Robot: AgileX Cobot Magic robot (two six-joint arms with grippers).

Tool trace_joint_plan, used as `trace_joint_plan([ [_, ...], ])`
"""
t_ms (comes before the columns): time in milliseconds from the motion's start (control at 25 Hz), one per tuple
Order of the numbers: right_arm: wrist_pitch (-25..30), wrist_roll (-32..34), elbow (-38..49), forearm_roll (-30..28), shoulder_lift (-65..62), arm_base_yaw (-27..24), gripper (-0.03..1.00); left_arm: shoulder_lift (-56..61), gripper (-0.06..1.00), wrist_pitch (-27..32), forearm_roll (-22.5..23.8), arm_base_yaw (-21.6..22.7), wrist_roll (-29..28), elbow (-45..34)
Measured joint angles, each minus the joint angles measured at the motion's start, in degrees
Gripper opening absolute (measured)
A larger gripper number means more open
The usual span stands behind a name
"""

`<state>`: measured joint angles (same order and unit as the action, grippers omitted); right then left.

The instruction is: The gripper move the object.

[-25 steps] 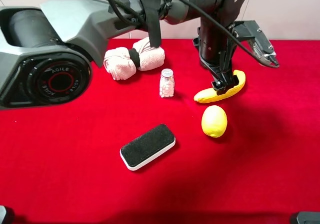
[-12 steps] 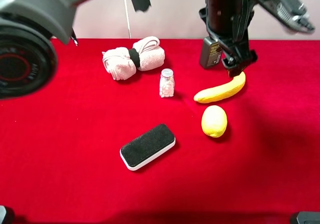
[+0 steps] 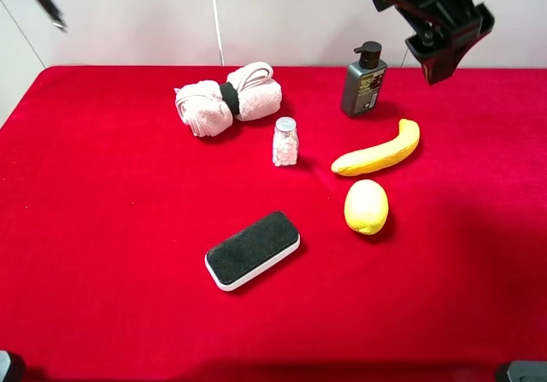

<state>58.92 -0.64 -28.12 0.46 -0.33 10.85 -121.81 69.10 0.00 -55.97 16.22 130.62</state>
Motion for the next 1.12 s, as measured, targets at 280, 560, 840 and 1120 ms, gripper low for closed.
trace_joint_plan([
  [280, 0.0, 0.0, 0.0, 0.0, 0.0, 0.0, 0.69, 12.65, 0.99, -0.05, 0.0, -0.02, -3.11, -17.6],
  [560, 0.0, 0.0, 0.0, 0.0, 0.0, 0.0, 0.69, 26.38, 0.99, -0.09, 0.31, -0.02, -6.38, -36.49],
  [840, 0.0, 0.0, 0.0, 0.0, 0.0, 0.0, 0.69, 38.25, 0.99, -0.12, 1.07, -0.02, -8.9, -50.17],
  [1120, 0.0, 0.0, 0.0, 0.0, 0.0, 0.0, 0.69, 48.68, 0.99, -0.15, 1.17, -0.02, -9.66, -63.27],
])
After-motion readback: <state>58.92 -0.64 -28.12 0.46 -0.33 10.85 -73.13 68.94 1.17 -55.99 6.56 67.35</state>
